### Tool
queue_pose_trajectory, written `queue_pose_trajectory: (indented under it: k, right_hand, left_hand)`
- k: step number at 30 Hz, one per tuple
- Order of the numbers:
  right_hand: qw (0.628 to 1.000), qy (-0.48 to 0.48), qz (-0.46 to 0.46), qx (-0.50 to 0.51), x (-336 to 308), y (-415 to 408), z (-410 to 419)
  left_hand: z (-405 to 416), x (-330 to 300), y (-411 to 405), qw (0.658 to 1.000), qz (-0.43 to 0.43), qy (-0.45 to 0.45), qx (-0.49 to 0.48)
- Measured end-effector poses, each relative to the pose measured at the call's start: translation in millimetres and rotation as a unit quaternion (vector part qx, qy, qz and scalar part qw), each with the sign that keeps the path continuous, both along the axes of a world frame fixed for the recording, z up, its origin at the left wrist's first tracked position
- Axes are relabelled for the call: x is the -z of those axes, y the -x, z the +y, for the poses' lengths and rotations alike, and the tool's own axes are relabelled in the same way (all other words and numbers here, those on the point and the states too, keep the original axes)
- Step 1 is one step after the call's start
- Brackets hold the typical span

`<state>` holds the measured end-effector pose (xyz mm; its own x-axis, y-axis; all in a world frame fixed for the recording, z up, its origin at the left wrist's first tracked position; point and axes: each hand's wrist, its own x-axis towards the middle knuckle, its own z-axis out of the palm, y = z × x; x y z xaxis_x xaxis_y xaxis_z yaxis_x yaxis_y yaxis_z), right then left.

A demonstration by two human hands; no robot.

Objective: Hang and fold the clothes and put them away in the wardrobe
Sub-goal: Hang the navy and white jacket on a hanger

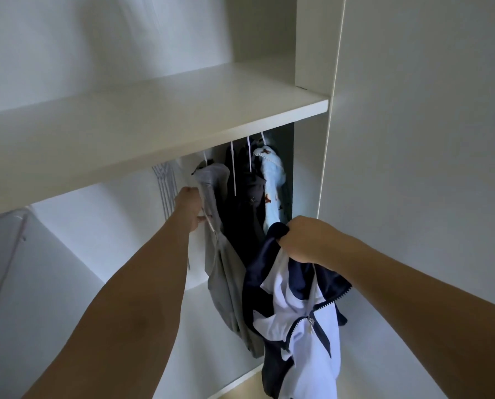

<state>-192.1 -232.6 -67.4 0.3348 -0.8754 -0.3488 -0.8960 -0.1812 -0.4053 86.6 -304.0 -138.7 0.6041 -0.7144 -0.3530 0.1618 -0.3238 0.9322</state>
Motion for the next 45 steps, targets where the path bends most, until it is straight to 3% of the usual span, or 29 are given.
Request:
queue_pose_trajectory:
  k: [6, 9, 14, 20, 32, 35, 45]
  right_hand:
    - [1.0, -0.005, -0.002, 0.006, 10, 5, 6]
    - [1.0, -0.005, -0.029, 0.01, 8, 12, 11]
    - [0.995, 0.0, -0.096, 0.001, 7, 23, 18]
    - [0.981, 0.091, -0.17, 0.037, 20, 42, 37]
    - [0.971, 0.045, -0.23, 0.049, 14, 53, 84]
    - [0.974, 0.028, -0.223, 0.002, 1, 47, 98]
    - [0.961, 0.13, -0.224, -0.099, -53, 31, 181]
  left_hand:
    - [36, -5, 46, 0.99, -0.12, 0.06, -0.034]
    - [73, 7, 59, 0.989, -0.116, 0.078, -0.051]
    - [178, 17, 99, 0.988, -0.136, 0.067, -0.041]
    - [309, -7, 156, 0.961, -0.276, 0.024, 0.014]
    - [468, -111, 238, 0.952, -0.195, 0.01, 0.238]
    - [481, -121, 230, 0.946, -0.183, 0.008, 0.267]
    - [485, -116, 185, 0.938, -0.134, 0.015, 0.319]
